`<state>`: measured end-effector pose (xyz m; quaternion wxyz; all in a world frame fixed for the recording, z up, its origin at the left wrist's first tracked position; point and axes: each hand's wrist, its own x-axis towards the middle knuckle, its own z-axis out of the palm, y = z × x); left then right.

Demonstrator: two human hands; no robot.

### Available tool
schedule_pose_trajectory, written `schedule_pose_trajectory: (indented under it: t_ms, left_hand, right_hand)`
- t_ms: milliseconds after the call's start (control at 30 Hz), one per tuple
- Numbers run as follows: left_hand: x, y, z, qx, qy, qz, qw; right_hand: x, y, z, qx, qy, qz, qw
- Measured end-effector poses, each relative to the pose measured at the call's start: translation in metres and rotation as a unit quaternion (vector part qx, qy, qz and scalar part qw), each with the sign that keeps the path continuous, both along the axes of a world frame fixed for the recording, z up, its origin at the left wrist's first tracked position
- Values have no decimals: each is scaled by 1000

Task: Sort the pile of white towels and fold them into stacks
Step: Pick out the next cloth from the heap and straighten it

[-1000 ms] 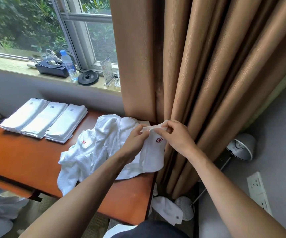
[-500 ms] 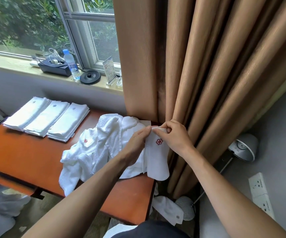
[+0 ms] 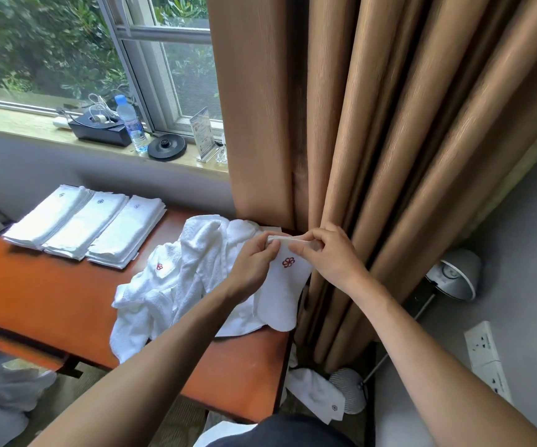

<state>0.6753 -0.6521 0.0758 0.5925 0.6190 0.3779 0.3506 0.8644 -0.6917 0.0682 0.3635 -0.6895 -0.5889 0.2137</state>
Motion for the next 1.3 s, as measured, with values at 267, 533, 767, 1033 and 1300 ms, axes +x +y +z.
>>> schedule_pose_trajectory:
  t_ms: [267,533,767,1033,1300]
  left_hand:
    - [-16,18,3,88,51,48,994]
    - [-22,27,-10,140,102,126,977]
    - [-13,21,-7,69,51,122,989]
    - [-17,11,-10,136,117,43,983]
    - [-6,7,9,236,236,-42,942]
  right_hand:
    - [21,-6,0,15,-14,18,1000]
    - [6,-7,4,65,214,-3,975]
    - [2,-12,7,81,281,-12,956]
    - [-8,-11,16,51,225,45,972]
    - [-12,-10,18,32,255,31,966]
